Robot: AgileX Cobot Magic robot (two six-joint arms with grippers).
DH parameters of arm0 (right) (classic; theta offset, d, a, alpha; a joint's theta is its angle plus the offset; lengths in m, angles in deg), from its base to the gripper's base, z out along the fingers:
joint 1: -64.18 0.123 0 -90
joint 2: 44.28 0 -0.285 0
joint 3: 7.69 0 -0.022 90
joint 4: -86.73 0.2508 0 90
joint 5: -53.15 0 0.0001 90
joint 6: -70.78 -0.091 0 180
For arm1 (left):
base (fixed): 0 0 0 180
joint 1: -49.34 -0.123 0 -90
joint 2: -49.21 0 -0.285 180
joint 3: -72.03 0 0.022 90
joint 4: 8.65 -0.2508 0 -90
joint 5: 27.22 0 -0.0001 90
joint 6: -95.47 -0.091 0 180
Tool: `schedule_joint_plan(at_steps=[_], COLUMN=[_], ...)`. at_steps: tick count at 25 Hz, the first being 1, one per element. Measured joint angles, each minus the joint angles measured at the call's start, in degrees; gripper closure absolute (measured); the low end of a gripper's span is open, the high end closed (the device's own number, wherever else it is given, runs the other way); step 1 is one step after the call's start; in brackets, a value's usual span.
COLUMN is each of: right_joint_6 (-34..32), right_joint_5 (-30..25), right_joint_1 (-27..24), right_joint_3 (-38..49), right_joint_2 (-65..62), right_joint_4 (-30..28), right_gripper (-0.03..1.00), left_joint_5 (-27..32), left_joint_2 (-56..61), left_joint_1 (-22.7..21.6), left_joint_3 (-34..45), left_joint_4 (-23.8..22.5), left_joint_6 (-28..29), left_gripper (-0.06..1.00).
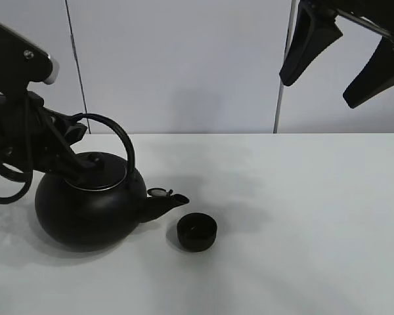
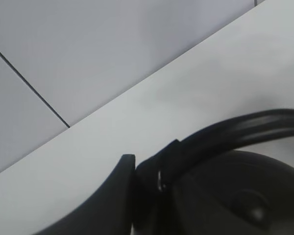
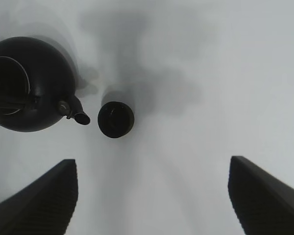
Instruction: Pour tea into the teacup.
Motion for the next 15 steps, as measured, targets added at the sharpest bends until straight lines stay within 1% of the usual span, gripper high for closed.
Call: schedule_joint_plan(at_steps=[5, 15], right_joint_6=[0.0, 0.0], right_joint_5=[0.0, 0.0], right_joint_1=[0.0, 0.0], right_joint_3=[0.0, 0.0], right_joint_2=[0.0, 0.0], right_joint_4=[0.0, 0.0], right_gripper=[0.39, 0.39], left_joint_5=[0.0, -0.1], left_joint_2=[0.0, 0.0], left_joint_1=[0.0, 0.0], left_joint_3=[0.0, -0.1], left_joint_4=[0.0, 0.0], left_joint_6=[-1.9, 0.0], left_gripper=[0.83, 0.83])
